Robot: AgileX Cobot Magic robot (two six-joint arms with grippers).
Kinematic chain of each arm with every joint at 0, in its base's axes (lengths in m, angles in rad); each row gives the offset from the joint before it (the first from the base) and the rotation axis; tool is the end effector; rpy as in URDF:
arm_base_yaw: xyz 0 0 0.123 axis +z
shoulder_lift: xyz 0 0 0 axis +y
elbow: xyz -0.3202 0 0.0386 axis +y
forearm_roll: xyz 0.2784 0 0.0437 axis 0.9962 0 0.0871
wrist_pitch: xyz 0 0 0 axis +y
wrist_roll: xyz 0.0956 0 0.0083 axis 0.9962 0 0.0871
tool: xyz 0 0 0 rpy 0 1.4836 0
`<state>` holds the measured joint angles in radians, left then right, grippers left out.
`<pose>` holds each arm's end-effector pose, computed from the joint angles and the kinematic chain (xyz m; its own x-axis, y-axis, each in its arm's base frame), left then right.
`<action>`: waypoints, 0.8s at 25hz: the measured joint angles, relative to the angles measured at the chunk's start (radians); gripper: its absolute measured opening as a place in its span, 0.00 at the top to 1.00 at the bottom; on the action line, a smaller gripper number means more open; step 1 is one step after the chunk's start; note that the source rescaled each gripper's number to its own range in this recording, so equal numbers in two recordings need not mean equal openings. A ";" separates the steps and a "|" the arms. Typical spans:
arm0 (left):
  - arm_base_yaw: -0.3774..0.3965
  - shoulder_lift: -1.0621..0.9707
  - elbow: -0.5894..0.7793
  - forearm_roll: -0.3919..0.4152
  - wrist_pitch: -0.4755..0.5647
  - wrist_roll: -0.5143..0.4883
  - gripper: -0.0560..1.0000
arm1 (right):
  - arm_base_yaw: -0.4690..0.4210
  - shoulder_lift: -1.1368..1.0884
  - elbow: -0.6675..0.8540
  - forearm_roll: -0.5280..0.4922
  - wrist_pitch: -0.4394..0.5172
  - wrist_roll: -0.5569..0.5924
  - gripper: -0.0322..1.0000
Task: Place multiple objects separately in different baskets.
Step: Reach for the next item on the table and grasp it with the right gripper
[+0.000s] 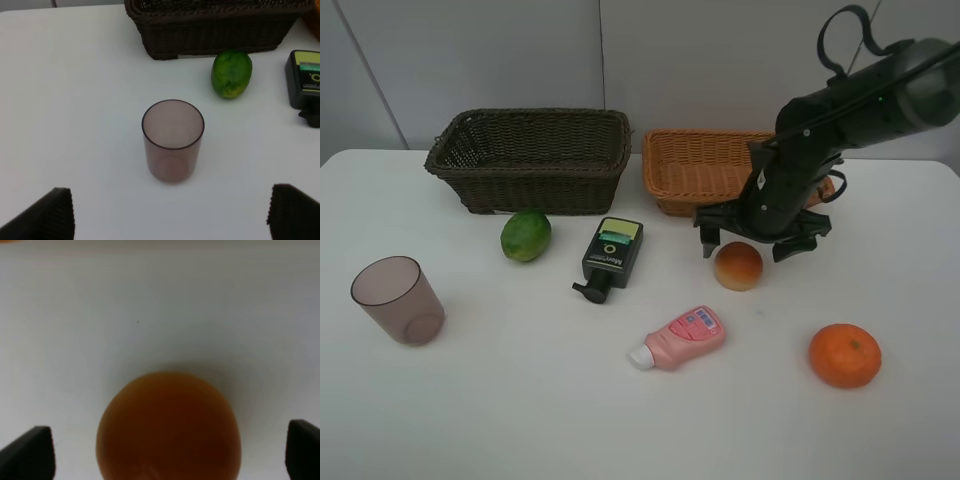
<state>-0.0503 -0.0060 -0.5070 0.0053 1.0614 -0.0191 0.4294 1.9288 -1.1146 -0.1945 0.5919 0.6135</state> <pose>-0.0134 0.0011 0.2916 -0.4452 0.0059 -0.8954 0.0388 0.9992 -0.0127 0.3642 0.1554 0.1447 -0.9600 0.0374 -0.2774 0.0336 0.9993 0.0187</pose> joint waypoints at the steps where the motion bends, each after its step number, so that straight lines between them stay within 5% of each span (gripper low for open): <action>1: 0.000 0.000 0.000 0.000 0.000 0.001 0.00 | 0.000 0.010 0.000 0.002 -0.006 0.000 0.00; 15: 0.000 0.000 0.000 0.000 0.000 0.001 0.00 | 0.000 0.084 0.000 0.008 -0.036 0.027 0.03; 17: 0.000 0.000 0.000 0.000 0.000 0.001 0.00 | 0.000 0.085 0.000 0.006 -0.036 0.027 0.19; 19: 0.000 0.000 0.000 0.000 0.000 0.001 0.00 | 0.000 0.086 0.000 0.006 -0.034 0.027 0.52; 20: 0.000 0.000 0.000 0.000 0.000 0.001 0.00 | 0.000 0.086 0.000 0.007 -0.033 0.027 0.77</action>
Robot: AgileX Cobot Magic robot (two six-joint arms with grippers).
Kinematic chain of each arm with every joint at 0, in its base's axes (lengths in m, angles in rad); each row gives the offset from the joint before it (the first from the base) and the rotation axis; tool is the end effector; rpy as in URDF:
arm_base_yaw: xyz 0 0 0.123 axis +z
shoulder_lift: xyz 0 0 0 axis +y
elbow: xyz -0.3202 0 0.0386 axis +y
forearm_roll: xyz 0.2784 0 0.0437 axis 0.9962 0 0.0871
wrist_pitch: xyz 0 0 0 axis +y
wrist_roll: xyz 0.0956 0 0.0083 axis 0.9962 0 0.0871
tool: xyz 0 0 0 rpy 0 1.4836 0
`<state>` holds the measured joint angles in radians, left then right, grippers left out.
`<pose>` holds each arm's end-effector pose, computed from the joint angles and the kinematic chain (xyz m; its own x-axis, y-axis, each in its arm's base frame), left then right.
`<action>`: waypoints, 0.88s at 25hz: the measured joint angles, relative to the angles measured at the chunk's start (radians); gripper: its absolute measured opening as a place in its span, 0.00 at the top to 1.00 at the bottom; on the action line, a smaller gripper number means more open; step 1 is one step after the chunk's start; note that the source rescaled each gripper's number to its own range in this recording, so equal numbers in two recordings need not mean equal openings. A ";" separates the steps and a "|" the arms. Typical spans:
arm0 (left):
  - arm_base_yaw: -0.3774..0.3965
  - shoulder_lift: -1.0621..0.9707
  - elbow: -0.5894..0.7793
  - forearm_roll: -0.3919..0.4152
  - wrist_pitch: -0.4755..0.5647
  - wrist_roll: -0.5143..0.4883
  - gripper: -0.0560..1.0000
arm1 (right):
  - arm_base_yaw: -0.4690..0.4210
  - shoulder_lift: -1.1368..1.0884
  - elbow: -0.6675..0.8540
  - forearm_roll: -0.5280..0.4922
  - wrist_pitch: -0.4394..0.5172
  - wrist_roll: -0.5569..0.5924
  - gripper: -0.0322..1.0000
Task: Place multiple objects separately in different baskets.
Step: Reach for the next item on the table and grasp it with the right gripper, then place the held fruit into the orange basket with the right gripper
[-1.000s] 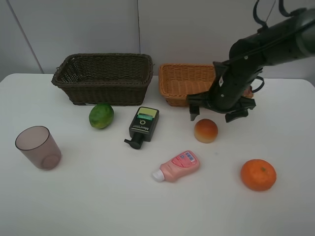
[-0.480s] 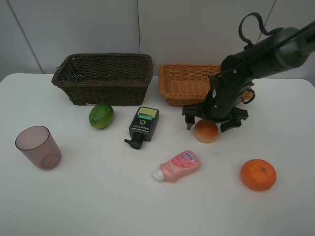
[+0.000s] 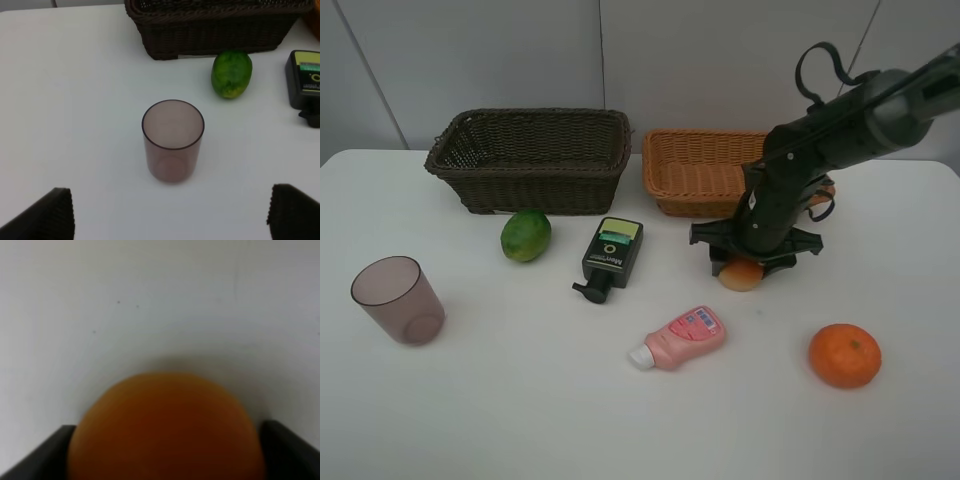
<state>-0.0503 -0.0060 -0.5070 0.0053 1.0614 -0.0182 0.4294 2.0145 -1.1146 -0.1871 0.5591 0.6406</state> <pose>-0.0134 0.0011 0.2916 -0.4451 0.0068 -0.8954 0.0392 0.9992 -0.0119 0.3669 0.1576 0.1113 -0.9720 0.0618 -0.2268 0.0612 0.9981 0.0095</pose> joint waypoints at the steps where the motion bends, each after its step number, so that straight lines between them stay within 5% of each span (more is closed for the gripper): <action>1: 0.000 0.000 0.000 0.000 0.000 0.000 0.00 | 0.000 0.000 0.000 0.000 0.001 0.001 0.90; 22: 0.000 0.000 0.000 0.000 0.000 0.000 0.00 | 0.000 -0.080 0.000 0.000 0.078 -0.057 0.89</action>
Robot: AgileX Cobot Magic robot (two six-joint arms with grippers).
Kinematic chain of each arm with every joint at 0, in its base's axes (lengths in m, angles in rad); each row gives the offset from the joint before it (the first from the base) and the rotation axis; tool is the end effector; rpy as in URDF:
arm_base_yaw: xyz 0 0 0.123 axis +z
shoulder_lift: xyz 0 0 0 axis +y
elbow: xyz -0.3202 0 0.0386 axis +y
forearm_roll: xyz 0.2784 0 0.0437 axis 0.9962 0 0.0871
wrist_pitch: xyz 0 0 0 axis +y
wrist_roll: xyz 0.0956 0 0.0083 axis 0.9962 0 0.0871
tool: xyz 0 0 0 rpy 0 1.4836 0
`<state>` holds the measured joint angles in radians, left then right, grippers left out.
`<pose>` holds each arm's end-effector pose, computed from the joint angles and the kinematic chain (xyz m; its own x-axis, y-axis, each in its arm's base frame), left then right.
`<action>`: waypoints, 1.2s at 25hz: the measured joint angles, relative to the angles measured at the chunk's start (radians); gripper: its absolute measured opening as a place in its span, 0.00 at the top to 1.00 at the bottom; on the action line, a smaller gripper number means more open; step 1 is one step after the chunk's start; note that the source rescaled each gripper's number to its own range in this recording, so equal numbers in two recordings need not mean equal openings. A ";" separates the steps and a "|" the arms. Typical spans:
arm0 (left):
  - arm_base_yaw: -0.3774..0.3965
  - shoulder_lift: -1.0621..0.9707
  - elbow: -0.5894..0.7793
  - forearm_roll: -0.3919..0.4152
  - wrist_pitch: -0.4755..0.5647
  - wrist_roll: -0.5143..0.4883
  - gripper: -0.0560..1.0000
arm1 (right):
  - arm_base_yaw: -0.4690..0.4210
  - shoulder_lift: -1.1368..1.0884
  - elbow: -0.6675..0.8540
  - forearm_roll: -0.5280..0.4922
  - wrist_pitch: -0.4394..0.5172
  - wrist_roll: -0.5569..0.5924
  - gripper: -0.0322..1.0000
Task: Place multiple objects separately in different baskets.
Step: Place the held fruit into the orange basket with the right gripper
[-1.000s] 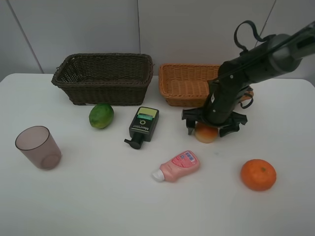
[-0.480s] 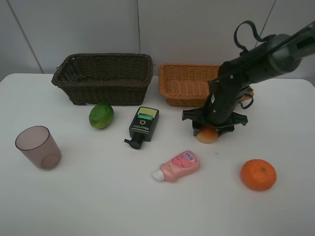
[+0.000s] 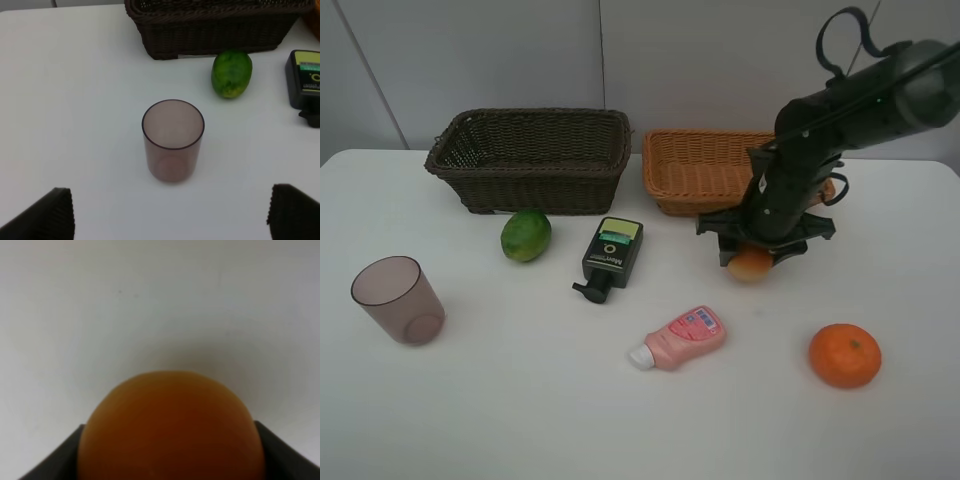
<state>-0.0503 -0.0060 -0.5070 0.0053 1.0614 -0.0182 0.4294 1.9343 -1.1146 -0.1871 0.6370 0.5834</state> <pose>-0.0134 0.0011 0.2916 -0.4451 0.0068 -0.8954 0.0392 0.9992 -0.0119 0.3605 0.1534 0.1416 -0.9721 0.0129 -0.2343 0.0160 0.9998 -0.0110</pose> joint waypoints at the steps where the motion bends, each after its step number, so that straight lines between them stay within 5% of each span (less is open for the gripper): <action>1: 0.000 0.000 0.000 0.000 0.000 0.000 0.00 | 0.000 -0.019 0.000 0.000 0.012 -0.022 0.89; 14: 0.000 0.000 0.000 0.000 0.000 0.000 0.00 | -0.011 -0.029 -0.359 -0.010 0.352 -0.279 0.89; 23: 0.000 0.000 0.000 0.000 0.000 0.000 0.00 | -0.019 0.142 -0.654 -0.050 0.330 -0.281 0.89; 30: 0.000 0.000 0.000 0.000 0.000 0.000 0.00 | -0.055 0.279 -0.693 -0.062 0.182 -0.281 0.89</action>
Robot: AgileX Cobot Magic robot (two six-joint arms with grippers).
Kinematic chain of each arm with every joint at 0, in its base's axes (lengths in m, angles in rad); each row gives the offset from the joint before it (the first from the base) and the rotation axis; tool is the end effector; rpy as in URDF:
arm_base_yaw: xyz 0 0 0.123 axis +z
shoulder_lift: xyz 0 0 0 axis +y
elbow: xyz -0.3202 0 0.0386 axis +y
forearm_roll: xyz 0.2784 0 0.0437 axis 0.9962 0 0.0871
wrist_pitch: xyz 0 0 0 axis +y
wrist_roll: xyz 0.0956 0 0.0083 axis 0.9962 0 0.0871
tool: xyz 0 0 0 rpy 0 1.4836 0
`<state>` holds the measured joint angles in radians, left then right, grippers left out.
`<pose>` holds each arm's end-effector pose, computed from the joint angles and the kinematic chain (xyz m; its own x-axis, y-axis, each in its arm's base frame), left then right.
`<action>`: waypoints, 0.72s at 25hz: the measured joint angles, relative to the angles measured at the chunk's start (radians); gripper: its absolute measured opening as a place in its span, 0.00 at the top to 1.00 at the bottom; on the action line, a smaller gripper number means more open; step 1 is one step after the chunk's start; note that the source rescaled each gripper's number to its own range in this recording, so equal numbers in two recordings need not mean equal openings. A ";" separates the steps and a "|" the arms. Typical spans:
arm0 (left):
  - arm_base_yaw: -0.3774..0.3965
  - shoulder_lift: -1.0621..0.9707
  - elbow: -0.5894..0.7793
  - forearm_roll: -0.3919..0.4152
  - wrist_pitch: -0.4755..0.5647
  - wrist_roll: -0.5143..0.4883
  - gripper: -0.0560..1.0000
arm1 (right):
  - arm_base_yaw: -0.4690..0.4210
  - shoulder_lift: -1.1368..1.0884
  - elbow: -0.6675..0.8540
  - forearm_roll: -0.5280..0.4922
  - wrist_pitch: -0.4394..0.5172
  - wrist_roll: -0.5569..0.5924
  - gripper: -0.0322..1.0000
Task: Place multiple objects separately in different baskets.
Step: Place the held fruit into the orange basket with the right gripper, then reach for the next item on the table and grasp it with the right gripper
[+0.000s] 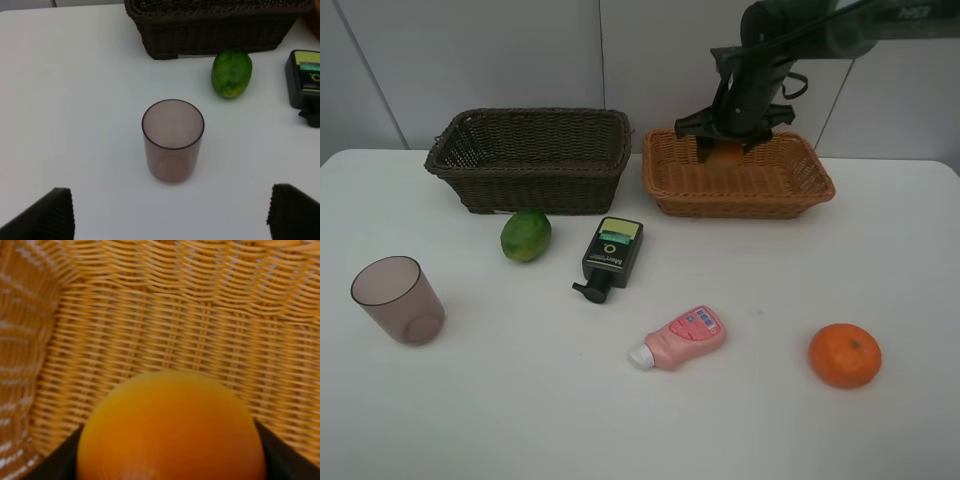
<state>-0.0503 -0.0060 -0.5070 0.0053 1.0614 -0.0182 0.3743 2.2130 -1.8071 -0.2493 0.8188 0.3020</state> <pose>-0.0134 0.0011 0.2916 -0.4451 0.0068 -0.8954 0.0392 0.9992 -0.0119 0.5058 0.1801 0.2015 -0.8686 -0.2044 -0.4514 -0.1759 0.9788 -0.1048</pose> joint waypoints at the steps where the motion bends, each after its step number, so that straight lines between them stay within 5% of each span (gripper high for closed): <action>1: 0.000 0.000 0.000 0.000 0.000 0.000 0.00 | -0.001 0.012 0.000 0.000 -0.014 0.000 0.89; 6: 0.000 0.000 0.000 0.000 0.000 0.000 0.00 | -0.002 0.059 0.000 -0.013 -0.068 0.000 0.85; 10: 0.000 0.000 0.000 0.000 0.000 0.000 0.00 | -0.002 0.061 0.000 -0.021 -0.079 0.000 0.21; 12: 0.000 0.000 0.000 0.000 0.000 0.000 0.00 | -0.002 0.061 -0.001 -0.021 -0.076 0.000 0.08; 18: 0.000 0.000 0.000 0.000 0.000 0.000 0.00 | -0.002 0.033 -0.001 -0.021 0.000 0.000 0.02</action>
<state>-0.0503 -0.0060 -0.5070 0.0053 1.0614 -0.0182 0.3720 2.2464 -1.8083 -0.2699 0.8184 0.3020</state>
